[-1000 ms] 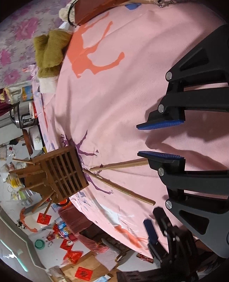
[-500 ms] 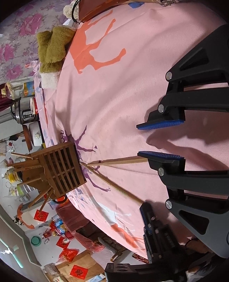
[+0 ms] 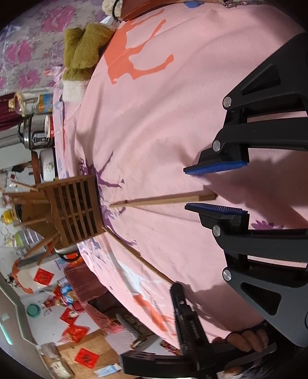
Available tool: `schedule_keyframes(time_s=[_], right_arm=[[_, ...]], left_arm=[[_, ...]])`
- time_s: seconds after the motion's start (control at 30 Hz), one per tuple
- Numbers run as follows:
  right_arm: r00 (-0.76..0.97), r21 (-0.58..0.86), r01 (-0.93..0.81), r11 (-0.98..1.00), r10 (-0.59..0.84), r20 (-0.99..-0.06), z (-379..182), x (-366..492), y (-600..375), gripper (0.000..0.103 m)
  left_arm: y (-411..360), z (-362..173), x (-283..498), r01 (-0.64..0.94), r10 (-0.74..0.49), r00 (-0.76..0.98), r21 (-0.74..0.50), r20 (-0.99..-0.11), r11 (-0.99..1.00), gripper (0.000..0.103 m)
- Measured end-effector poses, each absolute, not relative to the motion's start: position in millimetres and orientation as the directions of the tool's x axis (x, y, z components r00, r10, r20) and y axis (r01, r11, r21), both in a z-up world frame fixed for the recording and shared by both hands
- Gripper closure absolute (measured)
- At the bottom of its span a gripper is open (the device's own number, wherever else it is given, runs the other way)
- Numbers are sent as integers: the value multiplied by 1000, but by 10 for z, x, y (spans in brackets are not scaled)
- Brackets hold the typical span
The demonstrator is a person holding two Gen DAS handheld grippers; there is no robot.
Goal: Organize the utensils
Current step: 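Close the right tool on a chopstick while the left tool closes on the last one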
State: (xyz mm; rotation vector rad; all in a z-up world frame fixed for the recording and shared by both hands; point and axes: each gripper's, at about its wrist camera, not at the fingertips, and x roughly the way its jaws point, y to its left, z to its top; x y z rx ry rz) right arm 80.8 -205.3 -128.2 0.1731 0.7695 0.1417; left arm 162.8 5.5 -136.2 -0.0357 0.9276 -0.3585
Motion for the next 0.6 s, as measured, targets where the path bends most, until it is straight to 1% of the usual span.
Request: schedule_keyframes(time_s=[0.03, 0.07, 0.23, 0.4, 0.43, 0.6], right_arm=[[710, 198, -70, 978, 188, -679, -1286, 798, -2038, 76], [709, 184, -76, 980, 183, -681, -1291, 791, -2014, 79], [746, 147, -114, 983, 182, -640, -1211, 696, -1946, 79], [697, 127, -112, 986, 169, -697, -1336, 794, -1915, 80], [696, 134, -107, 985, 171, -698, -1342, 798, -1933, 82], [698, 111, -106, 988, 154, -699, -1355, 764, -1908, 84]], left_arm=[[51, -1363, 1626, 287, -319, 544, -185, -776, 940, 96], [54, -1367, 1624, 286, -324, 543, -192, -775, 939, 96], [61, -1369, 1627, 286, -327, 543, -196, -773, 938, 96], [67, -1368, 1624, 291, -331, 545, -197, -770, 936, 95], [65, -1369, 1622, 292, -332, 544, -197, -770, 936, 95], [56, -1362, 1546, 309, -331, 540, -184, -773, 933, 95]])
